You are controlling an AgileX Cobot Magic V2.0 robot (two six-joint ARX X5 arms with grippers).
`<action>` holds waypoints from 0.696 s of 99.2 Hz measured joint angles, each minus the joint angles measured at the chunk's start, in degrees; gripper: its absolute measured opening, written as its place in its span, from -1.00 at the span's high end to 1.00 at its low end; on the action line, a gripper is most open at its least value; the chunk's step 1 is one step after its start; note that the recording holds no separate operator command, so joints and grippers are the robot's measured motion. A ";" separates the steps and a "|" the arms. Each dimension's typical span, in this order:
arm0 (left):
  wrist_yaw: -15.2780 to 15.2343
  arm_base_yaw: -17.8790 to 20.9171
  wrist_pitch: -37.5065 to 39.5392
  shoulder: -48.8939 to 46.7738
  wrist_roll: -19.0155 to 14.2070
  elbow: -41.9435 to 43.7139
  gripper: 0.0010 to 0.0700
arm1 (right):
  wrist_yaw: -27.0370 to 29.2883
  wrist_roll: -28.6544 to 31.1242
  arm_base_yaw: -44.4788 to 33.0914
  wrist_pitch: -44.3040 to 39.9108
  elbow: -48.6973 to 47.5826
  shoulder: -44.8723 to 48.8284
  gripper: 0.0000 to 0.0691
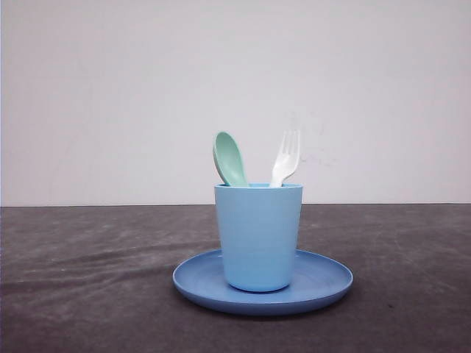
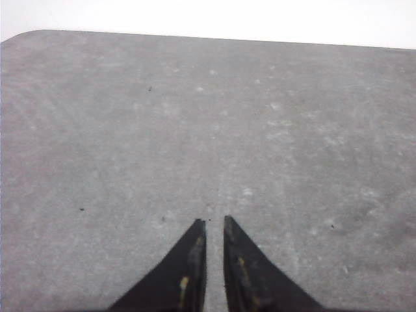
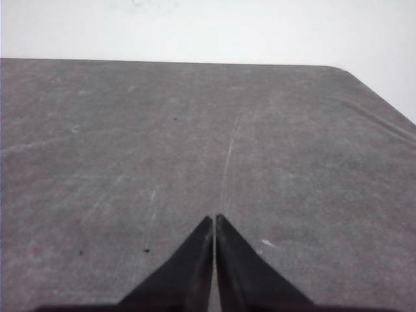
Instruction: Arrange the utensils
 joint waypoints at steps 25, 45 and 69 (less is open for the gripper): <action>0.04 0.00 0.00 0.00 0.00 -0.02 0.96 | -0.04 -0.52 0.00 -0.26 0.04 0.00 0.98; 0.04 0.00 0.00 0.00 0.00 -0.02 0.96 | -0.04 -0.57 0.00 0.15 0.04 0.00 0.98; 0.04 0.00 0.00 0.00 0.00 -0.02 0.96 | -0.04 -0.55 0.00 0.22 0.04 0.00 0.98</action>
